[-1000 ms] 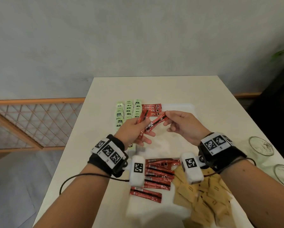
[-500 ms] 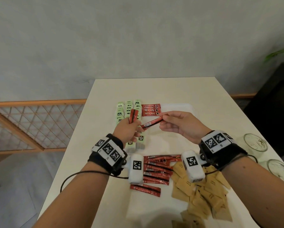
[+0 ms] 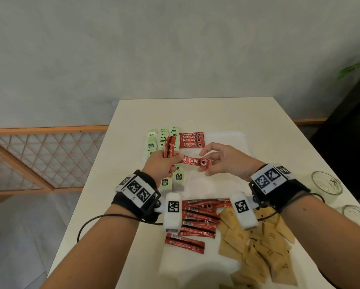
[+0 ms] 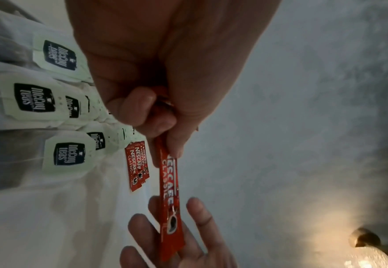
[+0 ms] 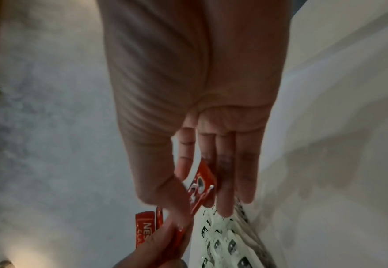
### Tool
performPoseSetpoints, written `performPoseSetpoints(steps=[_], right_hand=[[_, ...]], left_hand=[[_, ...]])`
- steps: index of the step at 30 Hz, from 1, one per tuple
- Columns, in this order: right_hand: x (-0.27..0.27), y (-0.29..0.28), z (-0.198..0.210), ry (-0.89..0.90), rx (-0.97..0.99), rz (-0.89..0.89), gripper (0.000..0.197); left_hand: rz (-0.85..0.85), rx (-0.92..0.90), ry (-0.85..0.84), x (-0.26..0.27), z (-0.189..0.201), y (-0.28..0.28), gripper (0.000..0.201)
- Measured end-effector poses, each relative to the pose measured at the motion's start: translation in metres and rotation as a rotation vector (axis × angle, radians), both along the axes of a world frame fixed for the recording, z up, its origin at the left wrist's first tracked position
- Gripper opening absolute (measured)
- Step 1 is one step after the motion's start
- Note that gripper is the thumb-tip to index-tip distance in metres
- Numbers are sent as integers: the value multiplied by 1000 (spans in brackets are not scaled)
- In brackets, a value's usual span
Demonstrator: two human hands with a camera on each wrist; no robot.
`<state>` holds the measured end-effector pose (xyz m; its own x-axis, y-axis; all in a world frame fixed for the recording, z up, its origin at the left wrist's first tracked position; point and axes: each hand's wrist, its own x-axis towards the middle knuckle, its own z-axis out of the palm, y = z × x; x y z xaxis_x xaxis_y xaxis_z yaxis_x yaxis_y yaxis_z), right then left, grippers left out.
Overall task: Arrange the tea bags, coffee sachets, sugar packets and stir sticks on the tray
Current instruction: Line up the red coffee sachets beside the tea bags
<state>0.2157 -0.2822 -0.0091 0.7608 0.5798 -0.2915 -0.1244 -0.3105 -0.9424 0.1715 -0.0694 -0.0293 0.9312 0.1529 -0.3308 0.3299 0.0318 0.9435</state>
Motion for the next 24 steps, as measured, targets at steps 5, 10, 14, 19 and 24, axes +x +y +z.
performPoseSetpoints(steps=[5, 10, 14, 19, 24], right_hand=[[14, 20, -6, -48, -111, -59, 26], [33, 28, -21, -91, -112, -203, 21], [47, 23, -33, 33, 3, -338, 16], [66, 16, -50, 90, 33, -435, 12], [84, 14, -75, 80, -176, -504, 11]], left_hand=[[14, 121, -96, 8, -7, -9, 13], [36, 123, -92, 22, -11, -9, 22], [112, 130, -70, 34, -16, -3, 21], [106, 164, -47, 47, -17, 4, 12], [149, 159, -37, 61, -14, 17, 12]])
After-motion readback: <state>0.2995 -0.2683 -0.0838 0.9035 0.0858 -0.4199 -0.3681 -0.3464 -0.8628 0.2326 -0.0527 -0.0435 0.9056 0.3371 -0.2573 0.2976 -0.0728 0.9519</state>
